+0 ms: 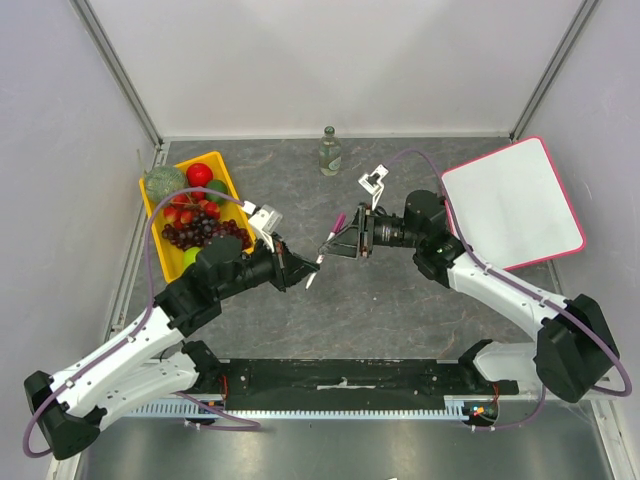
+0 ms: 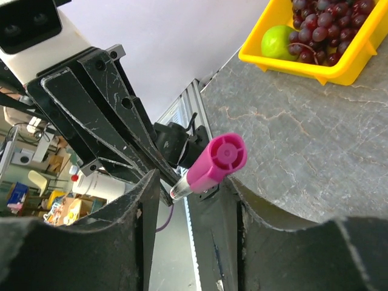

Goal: Write a sentence on the whiteboard
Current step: Pass from the left arm to the right, then pick up the whiteboard stand from the corner of the board, then move the whiteboard stand to the center of the board.

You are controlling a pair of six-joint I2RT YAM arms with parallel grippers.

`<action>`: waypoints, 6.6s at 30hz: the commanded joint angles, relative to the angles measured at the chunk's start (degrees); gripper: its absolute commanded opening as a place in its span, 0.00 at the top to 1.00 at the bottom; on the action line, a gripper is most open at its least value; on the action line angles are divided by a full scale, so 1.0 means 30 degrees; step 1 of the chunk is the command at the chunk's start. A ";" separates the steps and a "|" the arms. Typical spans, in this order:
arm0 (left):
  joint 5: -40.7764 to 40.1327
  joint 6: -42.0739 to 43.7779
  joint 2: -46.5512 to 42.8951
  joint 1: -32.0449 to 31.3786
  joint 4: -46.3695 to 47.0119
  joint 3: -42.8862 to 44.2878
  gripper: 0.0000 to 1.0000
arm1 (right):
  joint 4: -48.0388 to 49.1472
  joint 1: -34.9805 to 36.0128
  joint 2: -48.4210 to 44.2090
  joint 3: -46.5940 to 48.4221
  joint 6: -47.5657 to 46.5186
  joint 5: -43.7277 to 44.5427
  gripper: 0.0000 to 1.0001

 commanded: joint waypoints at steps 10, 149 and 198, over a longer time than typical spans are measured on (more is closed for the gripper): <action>0.1760 -0.0334 -0.0328 0.0062 0.0967 -0.0186 0.98 | 0.0488 0.0088 0.0463 0.0885 -0.0251 -0.3084 0.65; 0.2435 0.1016 3.7230 -0.3014 0.1288 3.1191 0.16 | -1.8203 -0.6621 -1.2194 0.7037 -0.5729 1.0449 1.00; 0.0824 0.2275 2.7275 -0.2663 0.7293 1.3912 0.77 | -1.9024 -0.6621 -1.2341 0.7301 -0.5993 1.0742 1.00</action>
